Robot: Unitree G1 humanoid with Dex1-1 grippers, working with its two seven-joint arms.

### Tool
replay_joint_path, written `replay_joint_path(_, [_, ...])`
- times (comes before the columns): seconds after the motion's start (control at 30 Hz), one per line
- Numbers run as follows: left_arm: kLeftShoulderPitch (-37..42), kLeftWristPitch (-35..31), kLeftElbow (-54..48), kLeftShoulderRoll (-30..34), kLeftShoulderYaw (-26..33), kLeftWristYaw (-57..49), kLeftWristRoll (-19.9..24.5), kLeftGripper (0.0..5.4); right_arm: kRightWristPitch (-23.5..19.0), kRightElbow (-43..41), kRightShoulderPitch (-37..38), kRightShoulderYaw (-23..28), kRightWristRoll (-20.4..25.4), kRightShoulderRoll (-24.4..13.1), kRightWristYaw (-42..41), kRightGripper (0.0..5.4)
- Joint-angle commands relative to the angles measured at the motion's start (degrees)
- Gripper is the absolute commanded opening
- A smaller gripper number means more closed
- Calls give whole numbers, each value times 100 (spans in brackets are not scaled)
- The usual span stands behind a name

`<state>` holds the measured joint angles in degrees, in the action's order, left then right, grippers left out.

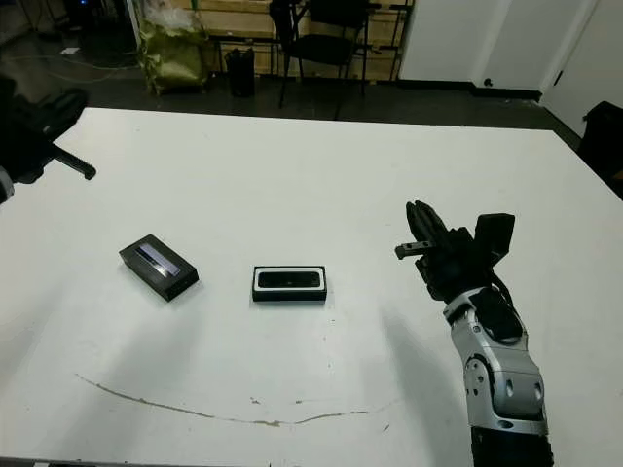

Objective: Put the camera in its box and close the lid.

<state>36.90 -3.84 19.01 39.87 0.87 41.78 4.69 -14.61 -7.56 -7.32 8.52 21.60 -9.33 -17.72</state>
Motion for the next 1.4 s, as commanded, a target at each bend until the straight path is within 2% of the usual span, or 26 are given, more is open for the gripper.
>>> replay_joint_path(0.03, [332, 125, 168, 372, -426, 884, -241, 1, -66, 114, 52, 55, -3, -59, 12, 0])
replay_joint_path(0.33, [1011, 379, 667, 722, -1270, 2503, -827, 1, -31, 162, 28, 27, -78, -83, 10, 0])
replay_joint_path(0.5, [1647, 215, 1485, 811, -2022, 3261, -1667, 1, -8, 189, -1, 49, -47, -63, 4, 0])
replay_joint_path(0.63, [1954, 300, 2372, 705, -2358, 3466, -2137, 1, -102, 61, -7, 32, -56, -73, 76, 0])
replay_joint_path(0.77, [2059, 367, 2599, 647, -2689, 3623, -2582, 1, -128, 47, -21, 9, -96, -98, 112, 0])
replay_joint_path(0.93, [2015, 577, 2608, 603, -2818, 3708, -2786, 1, -322, -107, -31, -30, -150, -114, 241, 0])
replay_joint_path(1.0, [2007, 660, 2568, 596, -2906, 3699, -2927, 1, -306, -57, -40, -17, -156, -108, 238, 0])
replay_joint_path(1.1, [1980, 475, 2582, 511, -3005, 3725, -3087, 1, -15, 263, -70, 58, -42, -80, -29, 0])
replay_joint_path(1.2, [1865, 472, 2603, 398, -3108, 3675, -3206, 1, -182, 111, -52, 35, -99, -112, 74, 0])
replay_joint_path(1.4, [1728, 1063, 2740, 254, -3275, 3530, -3261, 1, -200, -17, 0, 36, -45, -79, 99, 0])
